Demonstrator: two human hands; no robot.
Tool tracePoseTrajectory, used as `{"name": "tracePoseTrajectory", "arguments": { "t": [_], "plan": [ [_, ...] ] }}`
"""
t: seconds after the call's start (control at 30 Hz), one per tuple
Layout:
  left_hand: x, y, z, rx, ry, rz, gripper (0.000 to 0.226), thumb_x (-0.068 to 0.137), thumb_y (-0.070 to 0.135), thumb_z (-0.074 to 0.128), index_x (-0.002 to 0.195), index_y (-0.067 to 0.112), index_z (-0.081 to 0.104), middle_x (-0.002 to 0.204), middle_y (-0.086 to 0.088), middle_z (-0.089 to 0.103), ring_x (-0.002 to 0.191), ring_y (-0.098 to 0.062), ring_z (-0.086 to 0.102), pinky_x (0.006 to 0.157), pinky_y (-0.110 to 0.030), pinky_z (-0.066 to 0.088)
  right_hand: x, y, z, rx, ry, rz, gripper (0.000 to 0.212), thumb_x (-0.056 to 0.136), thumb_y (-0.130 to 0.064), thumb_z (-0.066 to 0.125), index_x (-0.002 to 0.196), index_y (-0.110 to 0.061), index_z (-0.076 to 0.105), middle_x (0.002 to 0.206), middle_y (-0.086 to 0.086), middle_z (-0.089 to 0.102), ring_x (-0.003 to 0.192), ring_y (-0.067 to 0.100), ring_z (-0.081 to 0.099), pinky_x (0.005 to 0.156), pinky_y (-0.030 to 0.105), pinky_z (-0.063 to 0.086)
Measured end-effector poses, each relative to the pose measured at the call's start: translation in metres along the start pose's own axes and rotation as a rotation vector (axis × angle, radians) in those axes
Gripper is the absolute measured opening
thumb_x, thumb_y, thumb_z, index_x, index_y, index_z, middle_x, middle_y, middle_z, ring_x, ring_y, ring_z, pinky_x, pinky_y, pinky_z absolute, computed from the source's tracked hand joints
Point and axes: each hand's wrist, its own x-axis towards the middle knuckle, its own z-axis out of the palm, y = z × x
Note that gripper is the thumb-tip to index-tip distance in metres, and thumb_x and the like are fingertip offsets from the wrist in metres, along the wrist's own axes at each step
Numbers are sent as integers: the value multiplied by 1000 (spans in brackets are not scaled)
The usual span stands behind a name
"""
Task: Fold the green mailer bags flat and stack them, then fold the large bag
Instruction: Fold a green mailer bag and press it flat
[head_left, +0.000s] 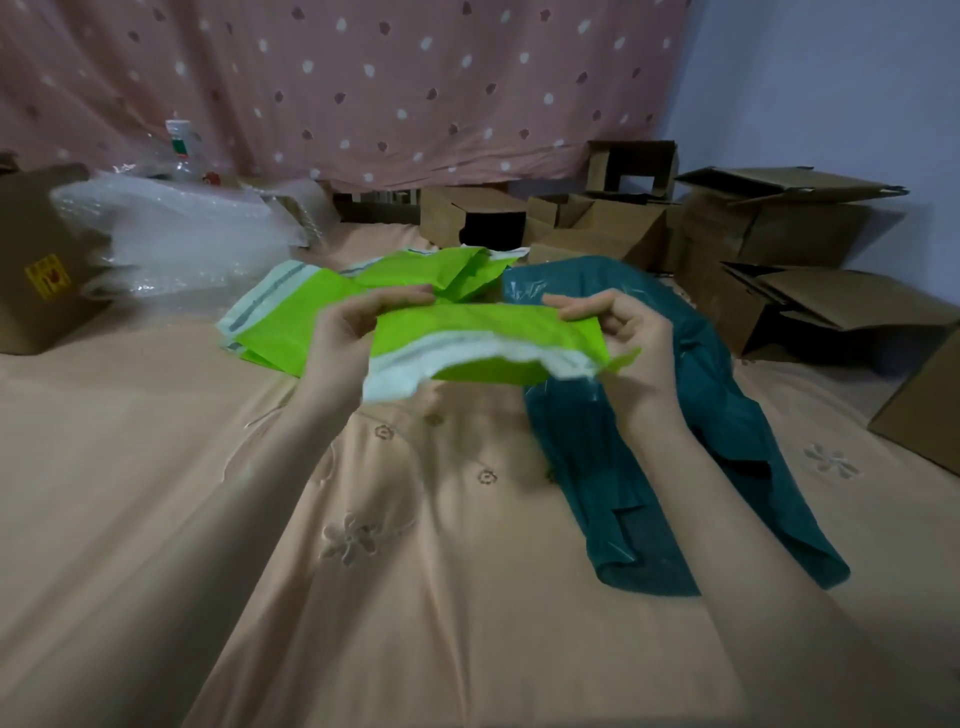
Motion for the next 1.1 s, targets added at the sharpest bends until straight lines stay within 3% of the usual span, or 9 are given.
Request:
{"name": "tracePoseTrajectory", "arguments": {
  "t": [0.17,0.3,0.4,0.53,0.63,0.77,0.87,0.93,1.1],
  "plan": [
    [-35,-42,-19,72,-235,-111,28,77,10,70,104,18,69,110,16,68,107,-6,62,92,-25,48,-42,39,-20,-216,-209,99,27,80,14,61,84,-13,68,80,-11,74,83,4,69,78,17,53],
    [-57,-47,-28,170,-390,-129,26,77,28,74,100,39,71,113,24,64,117,0,54,97,-14,40,-64,49,-30,-313,-382,182,31,79,13,63,97,-12,67,95,-1,71,89,-1,67,84,16,51],
    [-66,-37,-28,150,-438,-170,37,69,27,80,101,42,70,110,21,67,111,5,57,93,-13,41,-73,48,-31,-362,-428,188,32,80,10,64,99,-16,68,99,-4,71,91,-2,65,85,15,49],
    [-74,-28,-22,204,-578,-147,31,80,12,68,107,26,59,89,20,66,87,20,57,80,-6,44,-80,47,-26,-357,-406,202,23,87,-8,63,92,-30,69,88,-21,71,89,-7,63,81,12,47],
    [-73,-39,-19,255,-338,-121,14,86,15,67,90,29,67,77,17,70,74,9,58,67,-8,43,-79,47,-22,-399,-356,257,16,91,-21,59,84,-30,71,82,-17,72,82,-5,63,77,17,47],
    [-64,-53,-9,360,-118,-197,4,86,21,65,89,24,65,83,23,67,75,13,58,64,-3,40,-72,52,-20,-475,-280,251,45,91,-35,58,64,1,53,58,5,48,59,12,42,60,29,31],
    [-55,-61,-7,452,-55,-215,15,83,35,66,90,22,65,95,7,65,88,-7,58,71,-12,43,-59,49,-15,-427,-242,280,16,88,-26,64,78,-15,68,71,-8,70,70,6,65,68,23,50],
    [-49,-69,-6,532,-32,-244,34,81,42,66,90,10,67,97,-2,62,86,-17,57,74,-27,44,-49,50,-11,-401,-196,319,21,85,-32,66,89,-12,69,82,5,73,80,15,68,76,29,52],
    [-41,-74,2,502,-38,-286,38,83,42,66,88,4,67,96,-12,61,90,-21,55,75,-31,41,-27,60,-1,-402,-80,408,34,87,-35,64,90,-1,65,83,6,64,78,13,58,72,25,45]
  ]
}}
